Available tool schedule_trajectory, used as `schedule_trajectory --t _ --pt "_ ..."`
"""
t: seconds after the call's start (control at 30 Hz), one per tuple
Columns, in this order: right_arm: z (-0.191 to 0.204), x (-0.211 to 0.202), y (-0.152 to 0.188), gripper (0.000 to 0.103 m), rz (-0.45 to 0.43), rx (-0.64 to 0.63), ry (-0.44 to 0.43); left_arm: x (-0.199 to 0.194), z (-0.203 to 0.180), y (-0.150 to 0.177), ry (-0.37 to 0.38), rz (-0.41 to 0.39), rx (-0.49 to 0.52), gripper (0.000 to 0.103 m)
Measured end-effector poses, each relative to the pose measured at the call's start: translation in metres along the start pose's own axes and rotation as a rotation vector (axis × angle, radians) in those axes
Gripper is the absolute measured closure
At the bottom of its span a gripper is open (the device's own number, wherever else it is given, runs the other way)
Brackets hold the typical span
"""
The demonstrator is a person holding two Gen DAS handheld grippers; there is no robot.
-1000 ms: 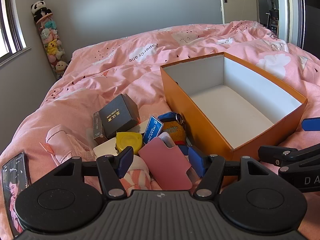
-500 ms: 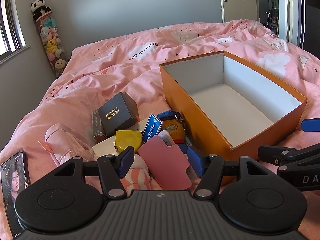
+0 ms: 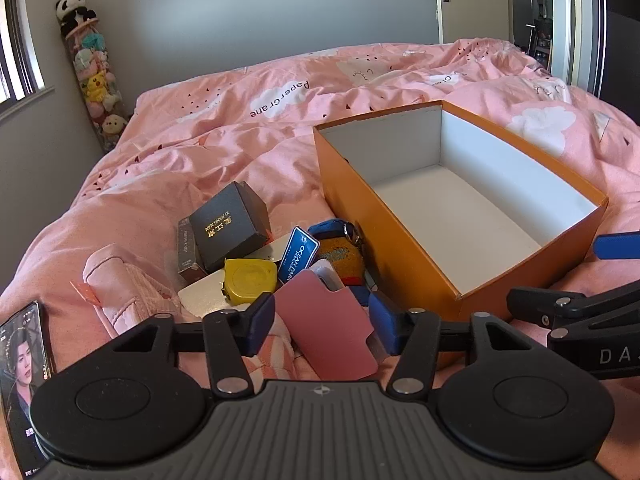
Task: Organize objects
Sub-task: 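Move the right tool toward the pink card holder beside the box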
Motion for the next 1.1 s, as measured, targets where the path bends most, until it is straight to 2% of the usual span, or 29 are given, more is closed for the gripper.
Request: schedule_trajectory --t 0.1,0.2,0.33,0.37,0.53,0.7,0.83,0.97,1.03,1.1 --pt "0.009 -0.005 -0.013 0.016 -0.045 -0.044 -0.032 -0.002 0.01 -0.005 0.016 -0.005 -0.035 0.044" --pt "0.024 -0.003 -0.026 0.025 -0.043 -0.098 -0.079 -0.002 0.025 -0.01 0.032 0.002 -0.08 0.044" --pt "0.047 0.008 -0.035 0.046 0.019 -0.155 -0.176 -0.001 0.044 -0.012 0.113 0.044 -0.162 0.05" --pt "0.054 0.012 -0.036 0.048 0.035 -0.168 -0.2 0.0 0.048 -0.012 0.119 0.057 -0.164 0.053" --pt "0.081 0.03 -0.039 0.066 0.126 -0.179 -0.304 -0.005 0.071 -0.011 0.067 0.087 -0.199 0.054" --pt "0.108 0.048 -0.042 0.073 0.17 -0.217 -0.356 -0.007 0.097 -0.008 -0.005 0.14 -0.259 0.054" --pt "0.123 0.06 -0.041 0.073 0.199 -0.249 -0.384 -0.009 0.112 -0.002 -0.049 0.167 -0.311 0.054" --pt "0.131 0.07 -0.037 0.073 0.224 -0.28 -0.393 -0.014 0.12 -0.001 -0.088 0.163 -0.316 0.052" --pt "0.132 0.075 -0.036 0.072 0.235 -0.292 -0.391 -0.016 0.122 -0.002 -0.092 0.169 -0.314 0.047" --pt "0.131 0.08 -0.037 0.071 0.244 -0.299 -0.381 -0.017 0.125 -0.002 -0.14 0.182 -0.303 0.035"
Point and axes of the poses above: each gripper's, at about its wrist camera, not at the fingertips, and x roughly the way its jaws point, z to its left, y to its underside, the point moved 5 cm from there along x, roughly the way its jaws point, and after that the axes turned 8 degrees about x, right-handed, at the moved point
